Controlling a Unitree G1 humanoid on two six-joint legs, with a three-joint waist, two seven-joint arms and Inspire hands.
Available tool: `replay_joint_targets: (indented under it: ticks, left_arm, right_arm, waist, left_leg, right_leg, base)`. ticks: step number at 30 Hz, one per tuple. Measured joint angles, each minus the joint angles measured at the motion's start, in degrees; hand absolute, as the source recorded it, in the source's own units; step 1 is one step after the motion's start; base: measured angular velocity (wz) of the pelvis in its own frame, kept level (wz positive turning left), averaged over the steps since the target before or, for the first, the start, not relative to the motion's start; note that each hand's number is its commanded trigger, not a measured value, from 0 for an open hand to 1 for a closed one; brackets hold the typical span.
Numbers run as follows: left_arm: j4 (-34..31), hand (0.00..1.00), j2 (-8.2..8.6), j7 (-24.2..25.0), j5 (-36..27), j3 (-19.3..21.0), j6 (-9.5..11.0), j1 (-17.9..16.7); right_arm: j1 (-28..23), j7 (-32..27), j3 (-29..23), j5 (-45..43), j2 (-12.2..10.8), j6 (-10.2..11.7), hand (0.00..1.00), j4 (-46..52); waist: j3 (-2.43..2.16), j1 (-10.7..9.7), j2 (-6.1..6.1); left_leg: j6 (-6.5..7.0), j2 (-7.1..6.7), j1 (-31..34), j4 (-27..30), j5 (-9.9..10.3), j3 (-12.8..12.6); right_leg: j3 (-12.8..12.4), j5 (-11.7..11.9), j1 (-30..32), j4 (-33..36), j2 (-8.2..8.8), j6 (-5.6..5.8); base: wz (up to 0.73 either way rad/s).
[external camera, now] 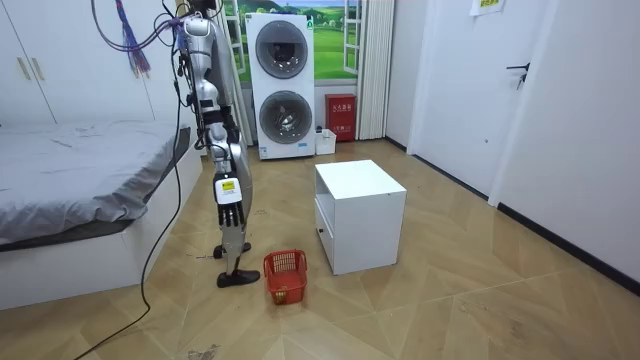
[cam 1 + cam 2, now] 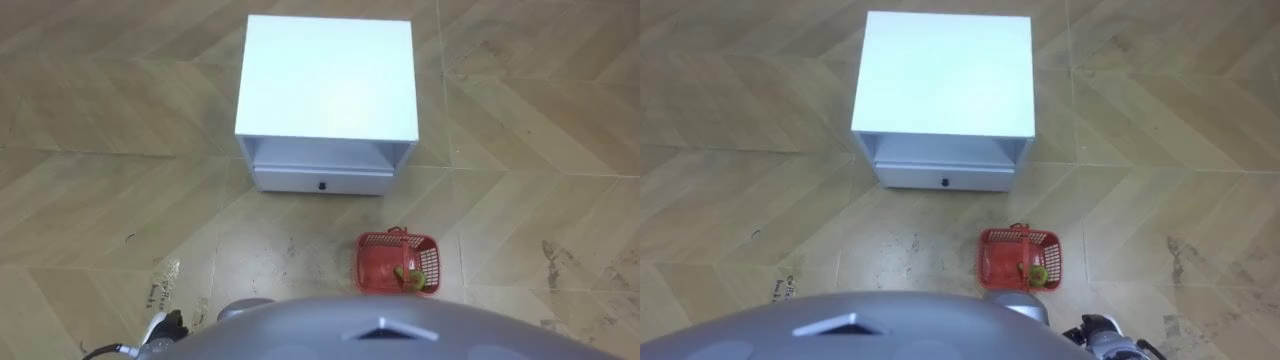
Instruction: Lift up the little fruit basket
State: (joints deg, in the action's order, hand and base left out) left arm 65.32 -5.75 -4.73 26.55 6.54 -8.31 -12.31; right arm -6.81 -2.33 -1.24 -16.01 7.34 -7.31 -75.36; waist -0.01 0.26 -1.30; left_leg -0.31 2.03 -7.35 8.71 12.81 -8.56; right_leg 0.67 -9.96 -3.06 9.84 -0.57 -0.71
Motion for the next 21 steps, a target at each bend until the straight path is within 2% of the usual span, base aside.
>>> replay_joint_targets:
  ticks: [13, 21]
  left_arm:
    - [-0.17, 0.0, -0.01, 0.42, 0.05, 0.14, 0.09, 0.07]
    - [-0.18, 0.0, -0.05, 0.33, 0.52, 2.68, 0.89, -0.05]
  right_arm:
    - [0.05, -1.15, -0.11, -0.26, 0.02, 0.28, 0.0, -0.05]
    - [-0.13, -1.36, -2.3, -0.41, 0.06, 1.09, 0.0, -0.96]
  waist:
    - [-0.01, 0.09, -0.12]
    - [-0.03, 0.12, -0.01]
  left_leg:
    - [0.0, 0.0, 0.02, -0.05, 0.0, 0.04]
    - [0.0, -0.01, -0.06, -0.05, 0.0, 0.22]
  right_leg:
    - [-0.37, -0.01, 0.1, 0.13, -0.13, 0.0]
    - [-0.39, -0.01, -0.12, -0.15, -0.14, 0.0]
  base:
    - [0.0]
    - [0.0]
